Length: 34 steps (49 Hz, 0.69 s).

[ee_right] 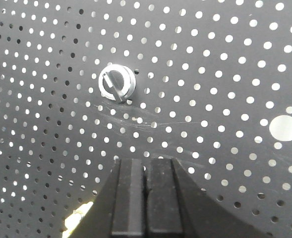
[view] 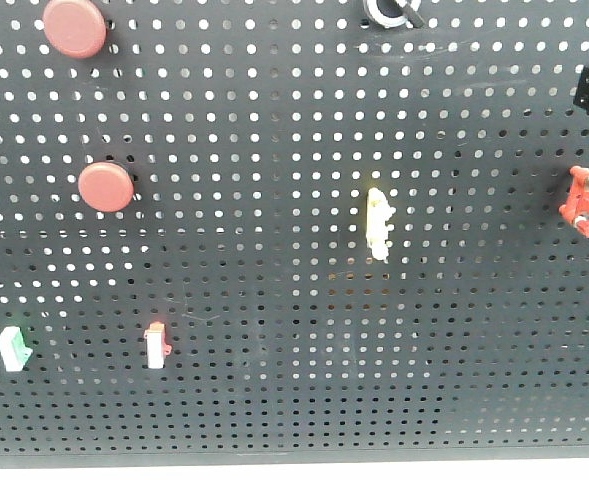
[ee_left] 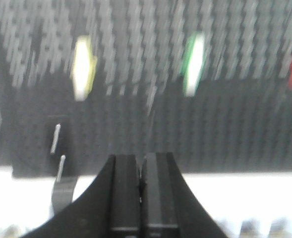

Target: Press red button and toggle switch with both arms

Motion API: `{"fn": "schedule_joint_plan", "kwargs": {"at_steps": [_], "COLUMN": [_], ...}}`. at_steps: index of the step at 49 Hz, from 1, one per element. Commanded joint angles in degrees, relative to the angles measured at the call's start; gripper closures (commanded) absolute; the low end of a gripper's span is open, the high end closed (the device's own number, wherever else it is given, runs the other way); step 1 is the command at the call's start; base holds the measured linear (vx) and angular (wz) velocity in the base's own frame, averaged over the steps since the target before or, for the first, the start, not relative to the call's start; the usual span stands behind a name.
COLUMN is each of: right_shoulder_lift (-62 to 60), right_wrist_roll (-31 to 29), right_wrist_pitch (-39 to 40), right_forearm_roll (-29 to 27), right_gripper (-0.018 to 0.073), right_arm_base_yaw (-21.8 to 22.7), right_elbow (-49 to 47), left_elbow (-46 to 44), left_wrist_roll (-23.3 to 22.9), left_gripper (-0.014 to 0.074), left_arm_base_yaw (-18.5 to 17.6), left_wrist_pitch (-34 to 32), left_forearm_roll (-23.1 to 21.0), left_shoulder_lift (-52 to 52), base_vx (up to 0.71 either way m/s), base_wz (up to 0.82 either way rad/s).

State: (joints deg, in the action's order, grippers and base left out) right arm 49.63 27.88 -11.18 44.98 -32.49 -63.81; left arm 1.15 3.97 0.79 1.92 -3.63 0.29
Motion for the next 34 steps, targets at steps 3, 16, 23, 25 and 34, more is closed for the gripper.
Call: {"fn": "schedule_joint_plan", "kwargs": {"at_steps": [3, 16, 23, 25, 34], "right_shoulder_lift": [-0.3, -0.3, -0.3, -0.3, -0.3], "right_wrist_roll": [-0.1, -0.1, -0.1, -0.1, -0.1], "right_wrist_pitch": [3.2, 2.4, 2.4, 2.4, 2.4], "right_forearm_roll": [1.1, 1.1, 1.1, 1.1, 1.1], "right_gripper": [0.0563, 0.0563, 0.0563, 0.0563, 0.0563], "right_arm_base_yaw": [0.2, 0.2, 0.2, 0.2, 0.2], "right_elbow": [-1.6, -1.5, -1.5, -1.5, -1.5], "left_elbow": [1.3, 1.4, 1.4, 1.4, 1.4], "left_wrist_roll": [-0.4, -0.4, -0.4, -0.4, -0.4], "left_gripper": [0.0594, 0.0594, 0.0594, 0.0594, 0.0594], "left_arm_base_yaw": [0.5, 0.5, 0.5, 0.5, 0.5], "left_wrist_pitch": [2.2, 9.7, 11.2, 11.5, 11.7], "left_forearm_roll": [-0.5, -0.5, -0.5, -0.5, -0.5], "left_shoulder_lift": [-0.7, -0.6, -0.6, -0.6, -0.6], "base_vx": [0.00, 0.00, 0.00, 0.00, 0.00], "base_wz": [0.00, 0.00, 0.00, 0.00, 0.00]}}
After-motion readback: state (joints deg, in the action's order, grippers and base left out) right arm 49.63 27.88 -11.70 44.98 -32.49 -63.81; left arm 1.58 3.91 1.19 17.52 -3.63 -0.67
